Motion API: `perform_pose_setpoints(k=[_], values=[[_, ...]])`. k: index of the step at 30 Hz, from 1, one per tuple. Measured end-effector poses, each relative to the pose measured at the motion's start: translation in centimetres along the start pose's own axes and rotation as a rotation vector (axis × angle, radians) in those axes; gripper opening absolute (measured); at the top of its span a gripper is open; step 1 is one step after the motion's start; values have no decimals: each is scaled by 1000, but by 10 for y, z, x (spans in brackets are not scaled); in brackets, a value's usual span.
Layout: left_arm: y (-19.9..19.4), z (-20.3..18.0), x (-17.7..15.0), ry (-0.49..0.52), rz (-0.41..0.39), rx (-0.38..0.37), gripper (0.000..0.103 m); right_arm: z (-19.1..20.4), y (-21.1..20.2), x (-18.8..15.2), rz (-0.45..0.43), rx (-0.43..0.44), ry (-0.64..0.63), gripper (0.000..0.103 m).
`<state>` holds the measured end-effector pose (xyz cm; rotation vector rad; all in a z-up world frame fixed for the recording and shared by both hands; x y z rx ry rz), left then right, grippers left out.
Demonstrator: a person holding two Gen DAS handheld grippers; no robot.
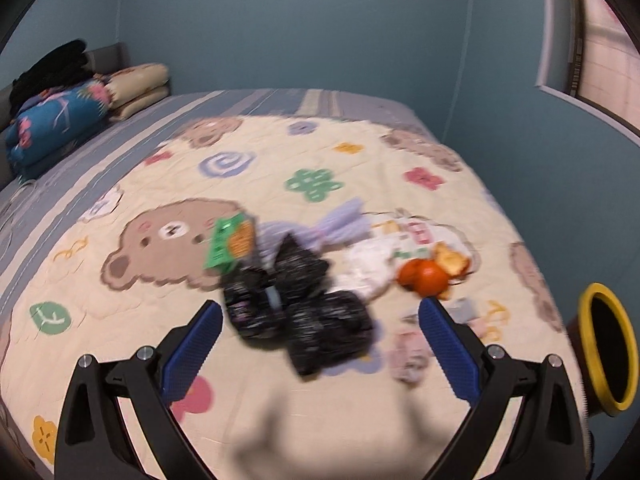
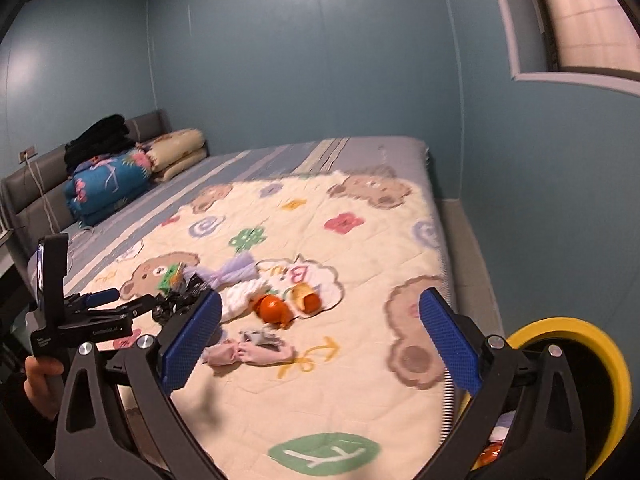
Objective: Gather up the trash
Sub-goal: 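Move both open tools back toward the black plastic bags on the bed, then grasp the black plastic bag with the left tool while the right tool grasps the pink cloth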
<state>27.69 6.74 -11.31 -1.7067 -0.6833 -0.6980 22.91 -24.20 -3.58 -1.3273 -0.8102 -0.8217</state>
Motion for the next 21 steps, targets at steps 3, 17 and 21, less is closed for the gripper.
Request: perform_pose_setpoints(k=[3,17,21], values=[[10,26,-6,-42,18,23,95,16,21,-7,36,24,-19,95],[60,90,-19,-181,84,11,95,78,131,-52,252,80,-106,95],[66,103,-16,-234,71,-3,95,88,153,-59,301,91,-111,95]])
Point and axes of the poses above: each gripper's, at about its wrist camera, not at the fingertips, and y roughly the way its jaws point, z to its left, x to its top, the point moved 2 cm from there along y, roughly the way its jaws point, and after that the axes turned 11 degrees about -x, right-handed, at the moved point
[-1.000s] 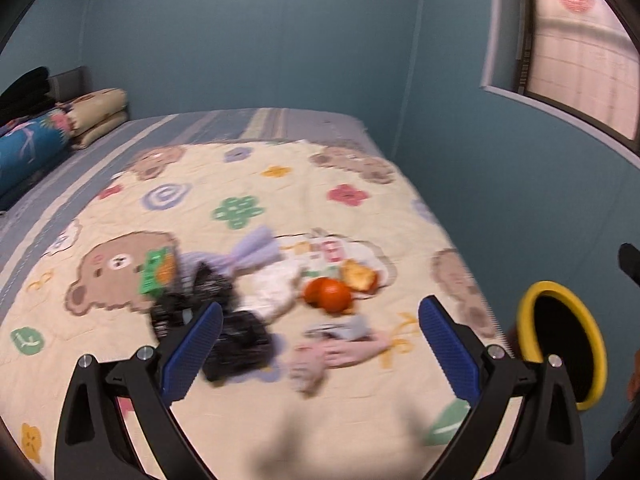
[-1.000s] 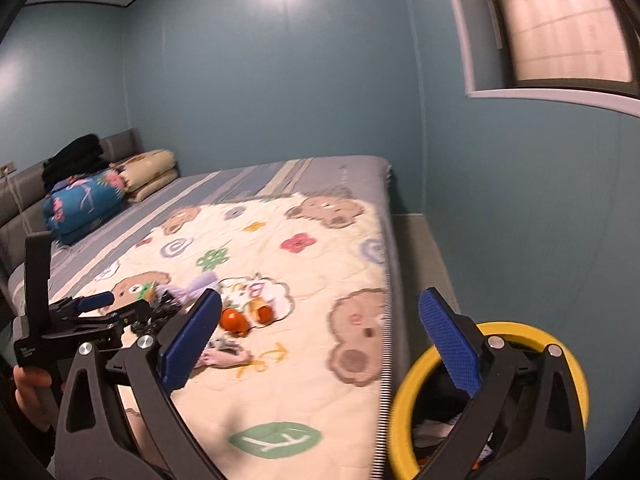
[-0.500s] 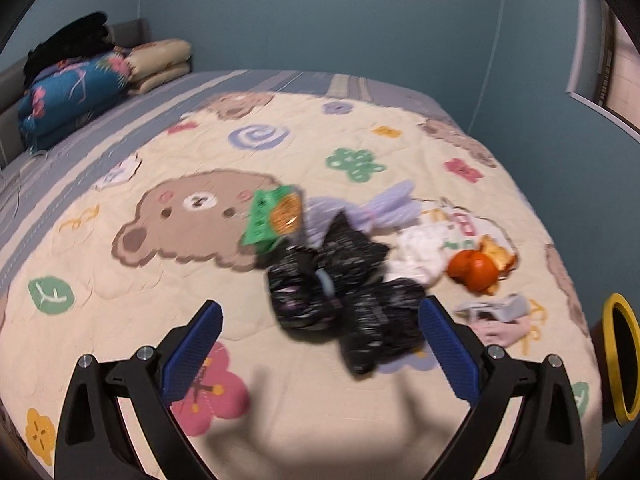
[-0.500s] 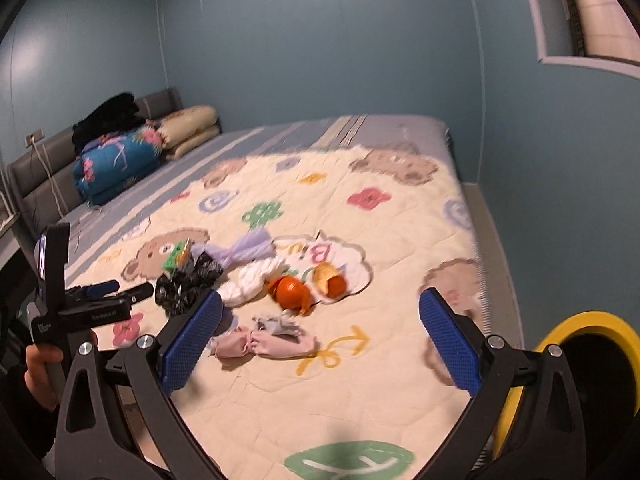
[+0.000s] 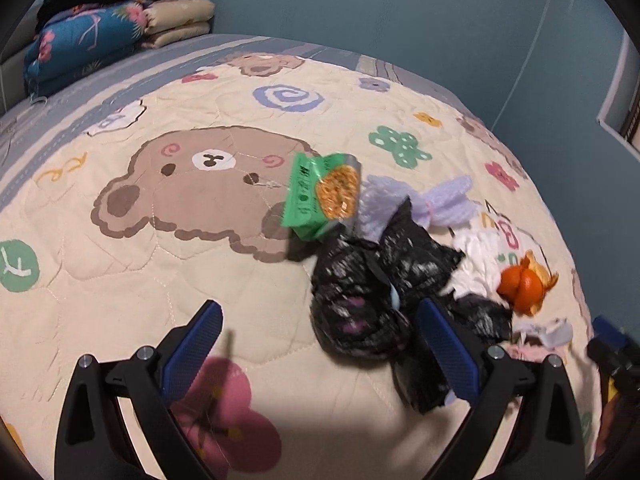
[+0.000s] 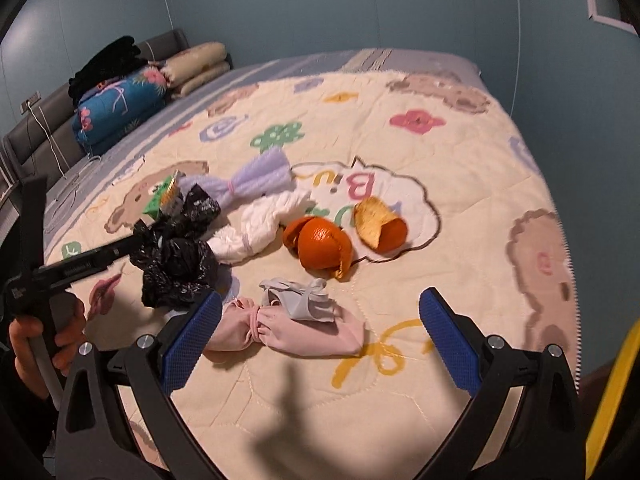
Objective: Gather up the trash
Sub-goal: 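Grasp the black plastic bag with the left tool while the right tool grasps the pink cloth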
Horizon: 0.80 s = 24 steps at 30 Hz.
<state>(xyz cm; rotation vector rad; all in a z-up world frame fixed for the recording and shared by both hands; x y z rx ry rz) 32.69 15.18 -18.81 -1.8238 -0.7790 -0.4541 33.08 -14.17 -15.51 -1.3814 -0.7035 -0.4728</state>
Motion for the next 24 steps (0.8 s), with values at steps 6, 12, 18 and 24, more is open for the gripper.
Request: perform_pose_setpoints(k=[6,12,18,24], values=[[10,14,15,-48,-8,-13,95,1,24,3,48,29,22,95],[35,14,13,-49,38,-24,83,10,47,-1,115,32,-1,95],[45,6,10,-27,59,-73,51,23,57,-12,180,49,-43,81],[43,-1,7,-12,61,-117,25,29,54,-16,185,67,-56,53]])
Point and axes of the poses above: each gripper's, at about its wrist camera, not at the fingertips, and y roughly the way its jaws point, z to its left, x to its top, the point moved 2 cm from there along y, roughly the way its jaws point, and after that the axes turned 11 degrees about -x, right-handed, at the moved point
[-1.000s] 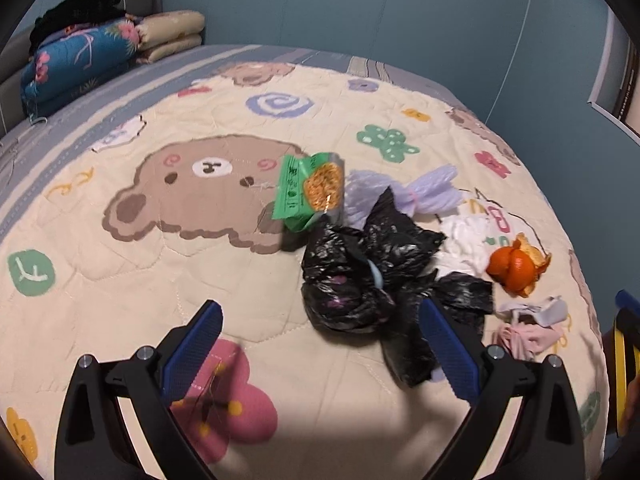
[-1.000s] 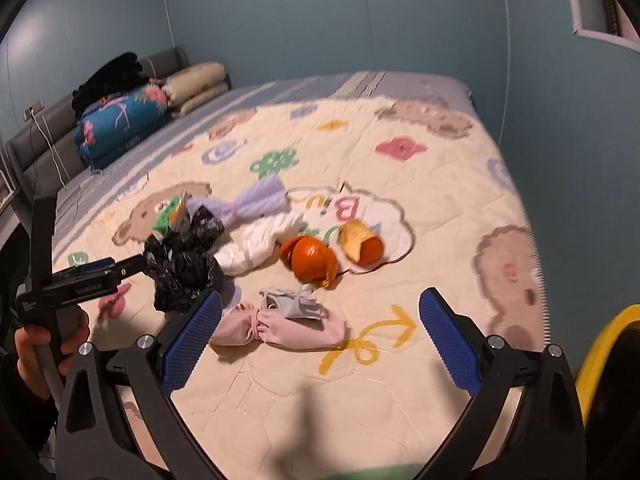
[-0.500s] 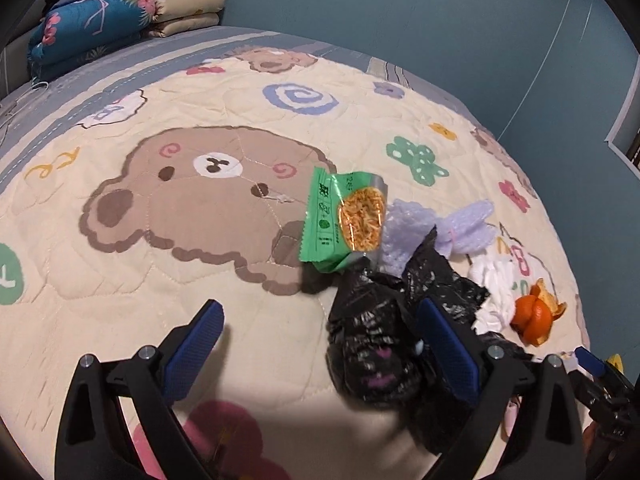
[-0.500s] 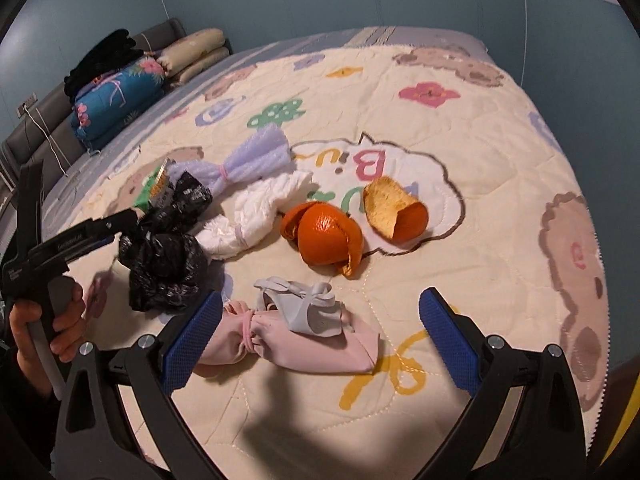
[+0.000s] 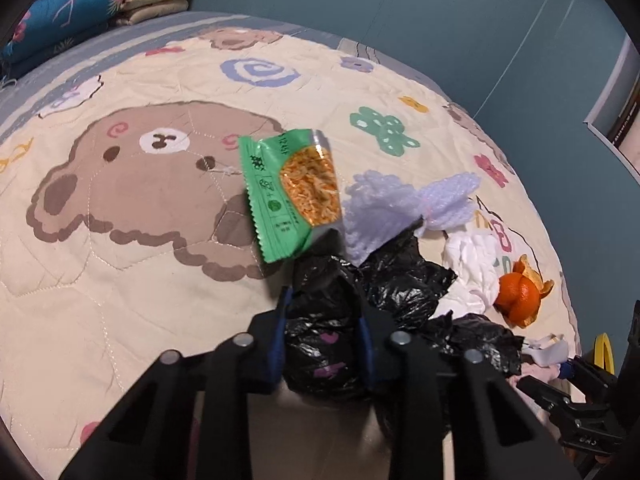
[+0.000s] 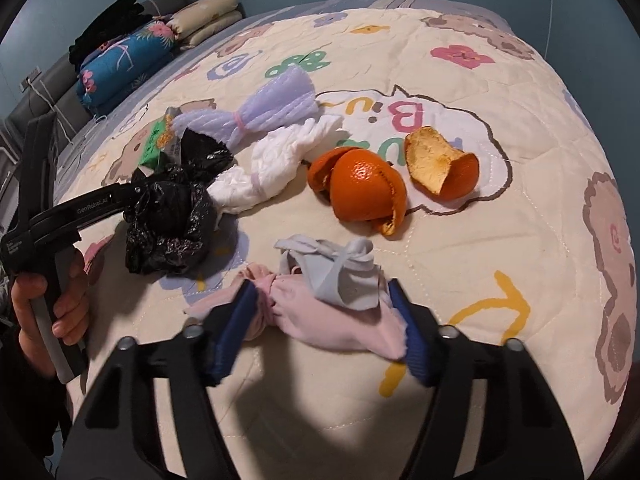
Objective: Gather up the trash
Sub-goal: 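Grasp the black plastic bag with the left tool while the right tool grasps the pink cloth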
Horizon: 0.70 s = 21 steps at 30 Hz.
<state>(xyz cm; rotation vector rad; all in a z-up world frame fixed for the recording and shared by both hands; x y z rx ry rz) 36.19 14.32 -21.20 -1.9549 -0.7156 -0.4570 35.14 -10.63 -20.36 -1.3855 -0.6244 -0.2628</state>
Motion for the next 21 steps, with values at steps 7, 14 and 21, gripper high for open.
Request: perform_pose_setpoints(k=[7,14,21], values=[[-20,-5,1,-7,-33,-33,22,-8,-5,1,9,24,57,13],[-55,-9,1,0,-77,-43,22,-4,-37,-1,-57,38,52,12],[-100,-19,-3,26,-129,-46,22,-2,-90,-4,-144,60,47,12]])
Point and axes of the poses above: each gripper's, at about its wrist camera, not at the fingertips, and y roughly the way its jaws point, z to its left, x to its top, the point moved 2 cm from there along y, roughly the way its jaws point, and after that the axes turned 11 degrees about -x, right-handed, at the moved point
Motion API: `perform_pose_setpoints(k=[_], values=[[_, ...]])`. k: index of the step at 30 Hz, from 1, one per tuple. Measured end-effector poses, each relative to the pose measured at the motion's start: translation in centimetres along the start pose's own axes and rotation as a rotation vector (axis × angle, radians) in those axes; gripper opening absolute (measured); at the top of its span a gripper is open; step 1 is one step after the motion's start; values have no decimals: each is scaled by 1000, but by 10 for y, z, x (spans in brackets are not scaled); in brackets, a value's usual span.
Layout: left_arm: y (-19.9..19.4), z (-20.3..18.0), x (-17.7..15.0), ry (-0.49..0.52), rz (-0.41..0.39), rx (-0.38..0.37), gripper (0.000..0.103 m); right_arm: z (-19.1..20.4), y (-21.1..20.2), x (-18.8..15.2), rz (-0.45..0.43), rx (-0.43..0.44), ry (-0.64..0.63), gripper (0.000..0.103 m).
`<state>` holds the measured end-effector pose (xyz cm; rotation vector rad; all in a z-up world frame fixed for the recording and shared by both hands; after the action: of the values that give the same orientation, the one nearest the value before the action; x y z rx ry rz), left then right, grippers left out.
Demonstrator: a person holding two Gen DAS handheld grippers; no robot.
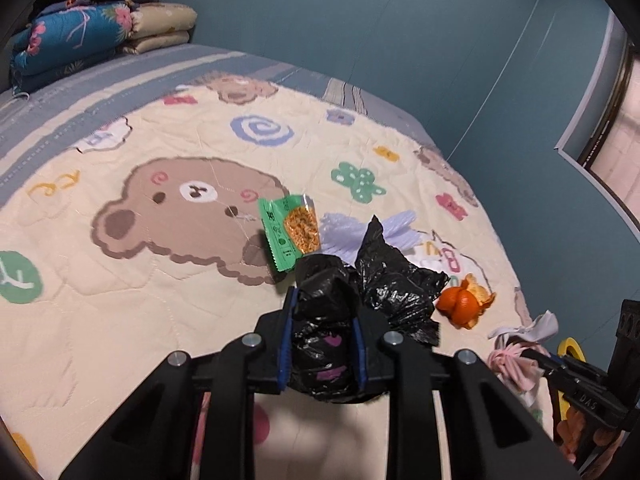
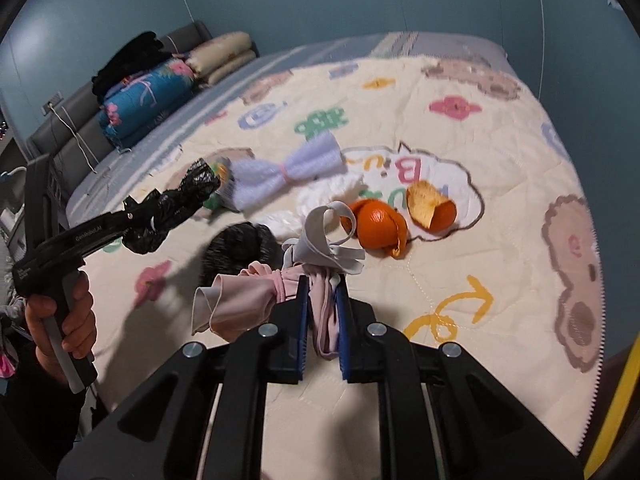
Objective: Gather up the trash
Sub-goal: 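Grasp the black plastic bag with the left tool while the right tool grasps the pink cloth, then carry the black bag and pink cloth over the yellow-rimmed bin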
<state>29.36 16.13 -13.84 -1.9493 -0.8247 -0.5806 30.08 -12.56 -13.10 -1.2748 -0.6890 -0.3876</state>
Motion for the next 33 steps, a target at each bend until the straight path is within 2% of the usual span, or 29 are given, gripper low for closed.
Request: perform_pose_setpoints(k=[7,19,28,33], values=[[-43,-24,-4,52,-37,2,22,-2,-58,-7,-70,19,5,12],[-97,-97,-18,164,-80,-47,22,-29,-160,-22,-221,-3,47,12],[-112,-161,-21,240,-95,-112,22,-67,-221,-29,-318,-56,97,12],[-107,-193,-24,277,-77,-151,22,-87,-246,-33,-365,-99,120,12]])
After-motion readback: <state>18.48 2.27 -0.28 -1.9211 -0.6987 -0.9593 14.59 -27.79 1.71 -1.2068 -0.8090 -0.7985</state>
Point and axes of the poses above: each gripper's, at about its wrist camera, not at the fingertips, and y roughly the way its jaws point, z to its left, x to its top, the point moved 2 cm from there along y, roughly the way its jaws point, and after that the axes turned 11 degrees about -x, right-handed, at the moved point
